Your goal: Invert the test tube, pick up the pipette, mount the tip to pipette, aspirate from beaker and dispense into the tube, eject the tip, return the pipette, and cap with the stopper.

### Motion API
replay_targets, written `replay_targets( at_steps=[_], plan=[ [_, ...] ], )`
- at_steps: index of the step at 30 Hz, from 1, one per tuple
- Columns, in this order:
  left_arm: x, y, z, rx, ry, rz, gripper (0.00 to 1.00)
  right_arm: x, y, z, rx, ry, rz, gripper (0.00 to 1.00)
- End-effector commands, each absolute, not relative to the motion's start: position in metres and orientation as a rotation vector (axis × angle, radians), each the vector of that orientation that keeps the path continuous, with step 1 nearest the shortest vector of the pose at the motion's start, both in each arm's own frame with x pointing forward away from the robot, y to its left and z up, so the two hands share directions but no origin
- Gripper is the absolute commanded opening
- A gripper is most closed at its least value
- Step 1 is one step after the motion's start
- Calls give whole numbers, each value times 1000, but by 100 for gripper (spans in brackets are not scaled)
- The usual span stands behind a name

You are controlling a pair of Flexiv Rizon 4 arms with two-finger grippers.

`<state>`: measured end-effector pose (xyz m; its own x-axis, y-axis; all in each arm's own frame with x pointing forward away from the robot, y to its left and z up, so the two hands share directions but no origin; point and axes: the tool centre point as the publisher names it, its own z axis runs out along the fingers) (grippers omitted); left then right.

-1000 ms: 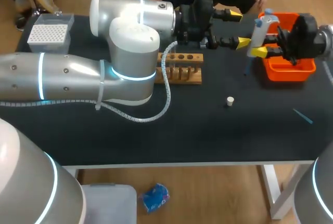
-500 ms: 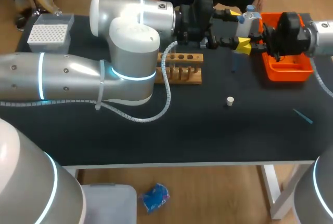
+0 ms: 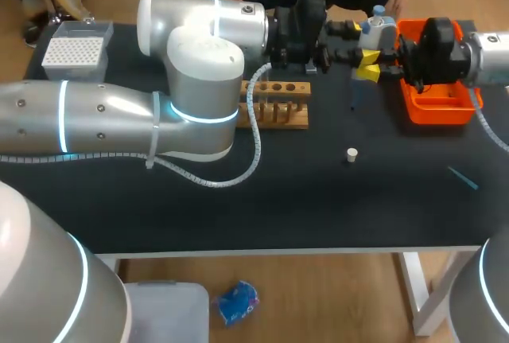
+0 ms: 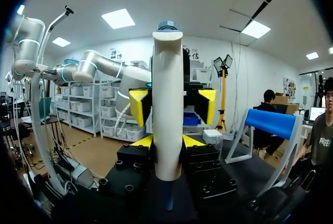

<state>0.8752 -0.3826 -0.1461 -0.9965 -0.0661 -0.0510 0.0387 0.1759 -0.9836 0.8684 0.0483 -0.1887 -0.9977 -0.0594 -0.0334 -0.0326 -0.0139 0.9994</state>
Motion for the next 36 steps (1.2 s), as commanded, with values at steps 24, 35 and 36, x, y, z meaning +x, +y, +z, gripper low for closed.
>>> replay_targets(
  at_steps=[24, 35, 36],
  plan=[
    [874, -384, -148, -31, 2335, -1970, 0, 867, 37, -189, 148, -2235, -2209, 100],
    [870, -370, -148, -78, 2346, -1940, 0, 867, 37, -189, 148, -2235, -2209, 100],
    [869, -366, -148, -81, 2344, -1940, 0, 867, 37, -189, 148, -2235, -2209, 100]
  ],
)
